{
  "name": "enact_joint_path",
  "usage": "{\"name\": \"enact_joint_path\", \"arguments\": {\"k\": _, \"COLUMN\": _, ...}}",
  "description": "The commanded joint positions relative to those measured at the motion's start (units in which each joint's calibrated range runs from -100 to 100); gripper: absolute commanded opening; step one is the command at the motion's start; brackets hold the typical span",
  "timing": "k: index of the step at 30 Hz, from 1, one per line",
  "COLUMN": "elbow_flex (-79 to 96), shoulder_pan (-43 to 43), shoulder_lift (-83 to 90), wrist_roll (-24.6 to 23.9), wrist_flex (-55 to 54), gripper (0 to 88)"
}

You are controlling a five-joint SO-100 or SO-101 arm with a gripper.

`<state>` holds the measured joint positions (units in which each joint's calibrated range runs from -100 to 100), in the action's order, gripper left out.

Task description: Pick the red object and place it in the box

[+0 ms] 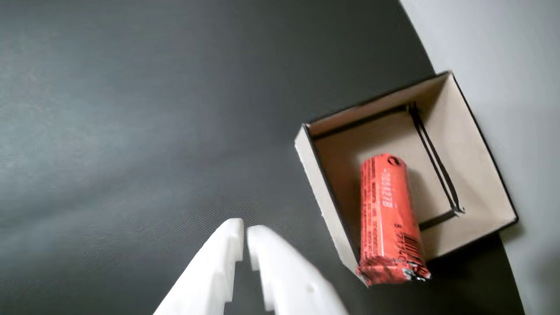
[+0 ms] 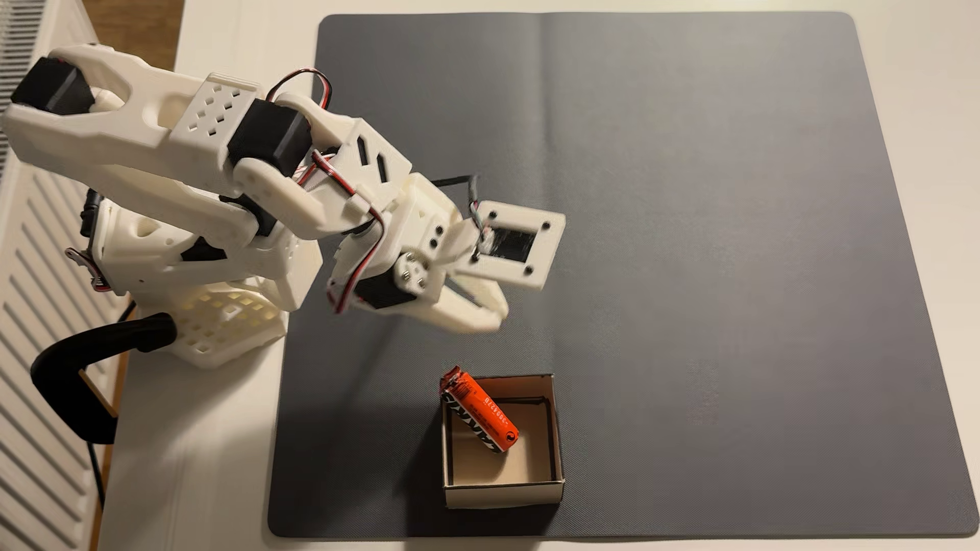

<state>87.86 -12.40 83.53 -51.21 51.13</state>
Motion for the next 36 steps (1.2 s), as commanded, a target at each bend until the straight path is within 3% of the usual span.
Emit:
{"name": "enact_joint_path", "arguments": {"k": 1, "elbow_flex": -4.37, "shoulder_pan": 3.64, "shoulder_lift": 0.57, "wrist_roll": -0.10, "wrist_flex": -0.08, "gripper": 0.8}}
{"name": "enact_joint_path", "arguments": {"k": 13, "elbow_flex": -0.29, "shoulder_pan": 13.29, "shoulder_lift": 0.57, "wrist_roll": -2.40, "wrist_flex": 0.18, "gripper": 1.2}}
{"name": "enact_joint_path", "arguments": {"k": 26, "elbow_flex": 11.59, "shoulder_pan": 12.92, "shoulder_lift": 7.03, "wrist_roll": -2.13, "wrist_flex": -0.61, "gripper": 1.2}}
{"name": "enact_joint_path", "arguments": {"k": 36, "elbow_flex": 12.14, "shoulder_pan": 13.36, "shoulder_lift": 13.84, "wrist_roll": -2.03, "wrist_flex": 13.29, "gripper": 0.8}}
